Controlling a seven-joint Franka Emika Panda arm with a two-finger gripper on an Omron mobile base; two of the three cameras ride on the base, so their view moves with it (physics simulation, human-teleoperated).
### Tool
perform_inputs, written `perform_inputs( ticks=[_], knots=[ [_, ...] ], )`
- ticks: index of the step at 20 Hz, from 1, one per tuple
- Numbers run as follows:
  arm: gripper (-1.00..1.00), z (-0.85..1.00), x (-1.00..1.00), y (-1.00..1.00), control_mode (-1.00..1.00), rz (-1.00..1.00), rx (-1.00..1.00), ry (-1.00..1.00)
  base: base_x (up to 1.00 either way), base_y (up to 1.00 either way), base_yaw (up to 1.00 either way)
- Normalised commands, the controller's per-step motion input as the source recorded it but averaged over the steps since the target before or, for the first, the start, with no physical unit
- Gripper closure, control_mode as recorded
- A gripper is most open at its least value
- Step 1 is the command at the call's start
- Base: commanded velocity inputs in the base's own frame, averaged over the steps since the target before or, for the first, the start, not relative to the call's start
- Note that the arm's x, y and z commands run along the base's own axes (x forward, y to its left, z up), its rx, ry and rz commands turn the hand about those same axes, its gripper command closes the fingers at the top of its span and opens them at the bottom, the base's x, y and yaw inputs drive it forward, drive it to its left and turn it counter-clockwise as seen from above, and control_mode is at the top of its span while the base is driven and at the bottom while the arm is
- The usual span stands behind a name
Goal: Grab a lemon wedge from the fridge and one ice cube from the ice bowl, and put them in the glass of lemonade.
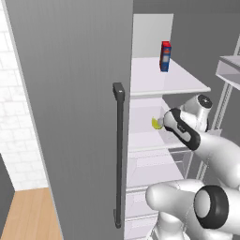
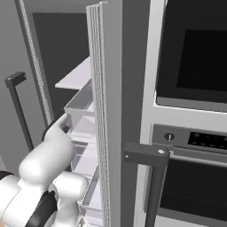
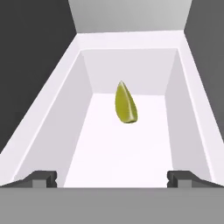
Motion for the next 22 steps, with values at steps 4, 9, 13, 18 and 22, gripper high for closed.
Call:
perform_inputs(
  ticks=[4,9,13,18,22],
  knots=[
    [-1.00,-0.31,0.13,0.00,-1.00,0.03,0.00,0.00,0.00,0.00,0.00],
    [-1.00,-0.24,0.21,0.07,-1.00,0.00,-0.02,0.02,0.00,0.00,0.00],
    [-1.00,0.00,0.53,0.11,-1.00,0.00,-0.05,0.08,0.00,0.00,0.00],
    [-1.00,0.00,0.55,0.00,-1.00,0.00,-0.01,0.10,0.00,0.00,0.00],
    [-1.00,-0.12,0.11,0.00,-1.00,0.00,0.00,0.00,0.00,0.00,0.00]
  ],
)
